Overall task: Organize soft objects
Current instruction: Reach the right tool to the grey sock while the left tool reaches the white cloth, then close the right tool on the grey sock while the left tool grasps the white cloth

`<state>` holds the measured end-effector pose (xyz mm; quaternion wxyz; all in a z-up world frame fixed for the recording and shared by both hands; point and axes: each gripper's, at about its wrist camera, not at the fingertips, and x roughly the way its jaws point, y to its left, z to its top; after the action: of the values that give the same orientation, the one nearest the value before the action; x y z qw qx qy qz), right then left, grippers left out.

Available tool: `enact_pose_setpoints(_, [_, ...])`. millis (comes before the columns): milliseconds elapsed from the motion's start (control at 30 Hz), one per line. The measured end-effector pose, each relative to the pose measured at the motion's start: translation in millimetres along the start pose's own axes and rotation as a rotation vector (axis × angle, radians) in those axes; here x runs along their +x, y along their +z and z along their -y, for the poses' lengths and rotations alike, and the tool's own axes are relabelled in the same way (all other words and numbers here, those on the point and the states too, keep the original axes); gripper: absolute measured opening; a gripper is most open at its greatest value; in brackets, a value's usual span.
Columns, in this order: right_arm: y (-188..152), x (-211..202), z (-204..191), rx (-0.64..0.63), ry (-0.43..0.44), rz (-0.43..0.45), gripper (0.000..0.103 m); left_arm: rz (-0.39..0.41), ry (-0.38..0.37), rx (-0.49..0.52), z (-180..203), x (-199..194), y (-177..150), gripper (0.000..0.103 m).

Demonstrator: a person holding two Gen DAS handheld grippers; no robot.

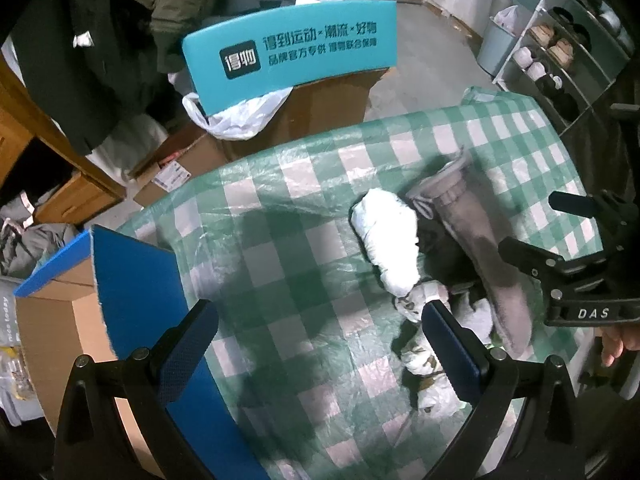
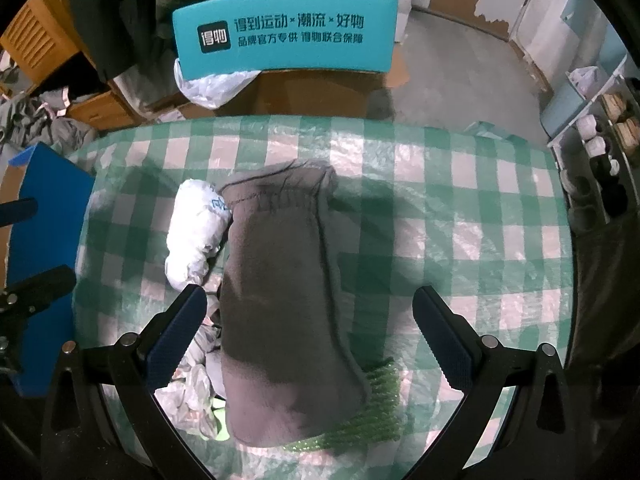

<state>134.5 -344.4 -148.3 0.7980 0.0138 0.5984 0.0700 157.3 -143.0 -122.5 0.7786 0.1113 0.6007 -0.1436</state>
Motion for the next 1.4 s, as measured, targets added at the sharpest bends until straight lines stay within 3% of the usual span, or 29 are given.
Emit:
enact_pose_setpoints(367, [2.5,20.0,-10.6,-0.046,-0.023,-0.04,0.1,-0.04,-0.011,0.001,-0.2,22.4,0.0,0.103])
enact_pose_setpoints(533, [-0.6,28.0,-10.5,-0.059,-0.007,-0.069,0.081,-0.048,-0.021,0.002,2.7,28.0,3.2,0.103])
enact_pose_setpoints(700, [-1.3,29.9,-9.7,-0.06,0.024,-0.084,0.044,-0.054,-0.033,0.001,10.7,34.6,8.6,0.103])
enact_pose_setpoints(800, [-1.7,27.6,-4.8,-0.048,0.023,-0.082,0.033,-0.058,-0.044,-0.005,15.3,38.9,12.4,0.103])
enact_pose_setpoints(1400, [-1.3,11.2,21.9,0.016,0.002,-0.024,0.022,-0.08,-0.041,-0.001,47.8,68.0,31.8,0.102])
